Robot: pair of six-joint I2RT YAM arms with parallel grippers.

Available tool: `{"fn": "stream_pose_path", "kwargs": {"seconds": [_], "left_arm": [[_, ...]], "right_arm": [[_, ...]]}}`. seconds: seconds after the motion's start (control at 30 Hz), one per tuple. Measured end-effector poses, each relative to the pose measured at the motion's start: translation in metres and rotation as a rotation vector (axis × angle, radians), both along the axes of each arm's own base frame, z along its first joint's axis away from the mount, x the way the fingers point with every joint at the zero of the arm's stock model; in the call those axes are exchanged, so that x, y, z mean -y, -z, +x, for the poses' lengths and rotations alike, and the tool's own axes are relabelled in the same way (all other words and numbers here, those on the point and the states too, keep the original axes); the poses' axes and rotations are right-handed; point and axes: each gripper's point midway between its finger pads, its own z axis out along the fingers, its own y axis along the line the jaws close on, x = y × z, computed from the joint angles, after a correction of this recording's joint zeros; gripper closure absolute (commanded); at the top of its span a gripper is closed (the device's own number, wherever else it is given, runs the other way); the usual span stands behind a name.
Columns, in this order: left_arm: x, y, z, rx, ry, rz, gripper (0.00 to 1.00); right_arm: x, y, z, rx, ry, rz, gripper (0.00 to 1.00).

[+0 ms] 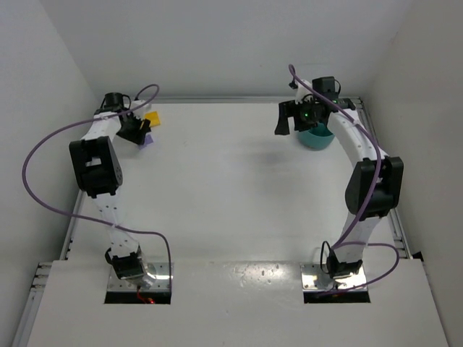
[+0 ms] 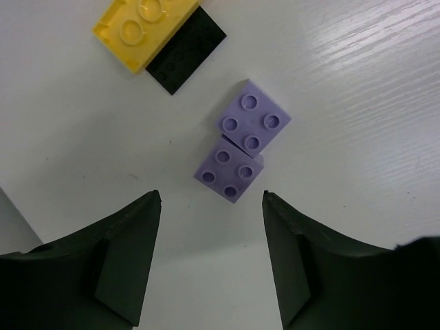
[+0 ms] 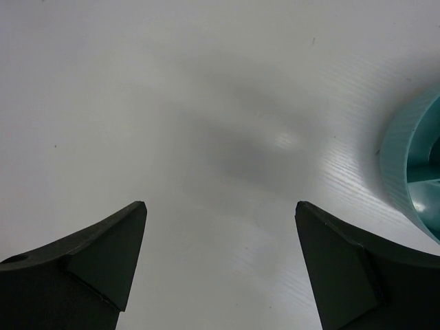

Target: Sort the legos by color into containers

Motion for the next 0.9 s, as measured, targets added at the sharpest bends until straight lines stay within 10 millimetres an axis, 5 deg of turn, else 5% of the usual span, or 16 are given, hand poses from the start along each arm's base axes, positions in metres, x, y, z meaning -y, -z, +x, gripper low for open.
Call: {"fn": "stream_pose_path", "kwargs": {"seconds": [0.23, 0.4, 0.53, 0.73, 0.9], "left_arm": [[0.01, 0.021, -0.003, -0.064, 0.045, -0.052, 0.33], [0.012, 0.034, -0.007, -0.099, 0.056, -0.066, 0.44], [0.013, 0.039, -0.007, -0.109, 0.066, -0.07, 0.52], [0.014, 0.038, -0.005, -0.103, 0.079, -0.075, 0.45], [0.013, 0.038, 0.0, -0.091, 0.083, -0.071, 0.56]], "right_arm": [[-0.003, 0.004, -0.002, -0.009, -0.011, -0.007, 0.1], [-0.003, 0.003, -0.001, -0.005, -0.012, -0.013, 0.1], [-0.002, 0.004, -0.001, -0.004, -0.009, -0.018, 0.1], [-0.002, 0.004, -0.001, -0.006, -0.005, -0.026, 0.1], [-0.004, 0.005, -0.002, -0.006, -0.009, -0.03, 0.1]]}}
